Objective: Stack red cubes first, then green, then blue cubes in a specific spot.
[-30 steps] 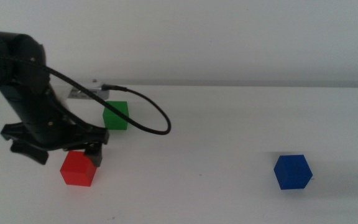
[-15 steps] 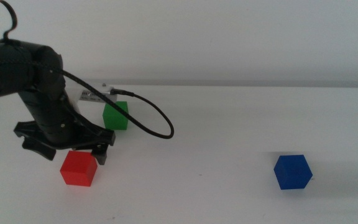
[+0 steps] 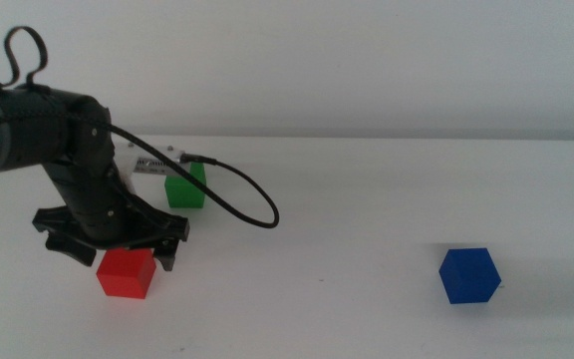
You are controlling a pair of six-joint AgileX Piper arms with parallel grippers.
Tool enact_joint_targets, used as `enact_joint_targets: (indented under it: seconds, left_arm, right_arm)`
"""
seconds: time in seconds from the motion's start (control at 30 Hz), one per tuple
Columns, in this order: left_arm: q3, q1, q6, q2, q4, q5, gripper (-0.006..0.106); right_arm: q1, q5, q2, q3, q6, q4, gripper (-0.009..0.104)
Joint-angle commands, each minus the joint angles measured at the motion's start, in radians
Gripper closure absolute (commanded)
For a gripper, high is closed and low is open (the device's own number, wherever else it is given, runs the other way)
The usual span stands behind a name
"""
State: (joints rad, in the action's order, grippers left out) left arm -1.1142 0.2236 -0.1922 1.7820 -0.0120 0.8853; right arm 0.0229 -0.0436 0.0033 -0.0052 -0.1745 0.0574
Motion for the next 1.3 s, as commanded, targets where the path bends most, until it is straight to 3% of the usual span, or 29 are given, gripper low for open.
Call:
enact_joint_targets:
  seconds: [0.0, 0.23, 0.37, 0.5, 0.67, 0.77, 0.9, 1.0, 1.13, 1.27]
  left_arm:
    - [0.007, 0.006, -0.011, 0.017, -0.006, -0.026, 0.010]
    - [0.007, 0.006, -0.011, 0.048, -0.018, -0.036, 0.010]
    - [0.007, 0.006, -0.011, 0.052, -0.018, -0.038, 0.019]
    - [0.007, 0.006, -0.011, 0.052, -0.018, -0.038, 0.043]
    - [0.007, 0.006, -0.022, 0.052, -0.006, -0.038, 0.085]
    - [-0.003, 0.006, -0.049, 0.034, 0.030, -0.012, 0.102]
    - [-0.052, 0.022, -0.090, -0.008, 0.025, 0.090, 0.102]
    - [-0.110, 0.067, -0.233, -0.020, 0.005, 0.173, 0.102]
    - [-0.230, 0.167, -0.336, 0.007, -0.074, 0.265, 0.102]
    - [-0.377, 0.258, -0.373, 0.077, -0.080, 0.328, 0.102]
  right_arm:
    - [0.006, 0.004, -0.039, 0.043, -0.002, -0.005, 0.002]
    - [0.006, 0.004, -0.039, 0.043, -0.002, -0.005, 0.002]
    - [0.006, 0.004, -0.039, 0.043, -0.002, -0.005, 0.002]
    - [0.006, 0.004, -0.039, 0.043, -0.002, -0.005, 0.002]
    - [0.006, 0.004, -0.039, 0.043, -0.002, -0.005, 0.002]
    - [0.006, 0.004, -0.039, 0.043, -0.002, -0.005, 0.002]
    - [0.006, 0.004, -0.039, 0.043, -0.002, -0.005, 0.002]
    - [0.006, 0.004, -0.039, 0.043, -0.002, -0.005, 0.002]
    - [0.006, 0.004, -0.039, 0.043, -0.002, -0.005, 0.002]
    - [0.006, 0.004, -0.039, 0.043, -0.002, -0.005, 0.002]
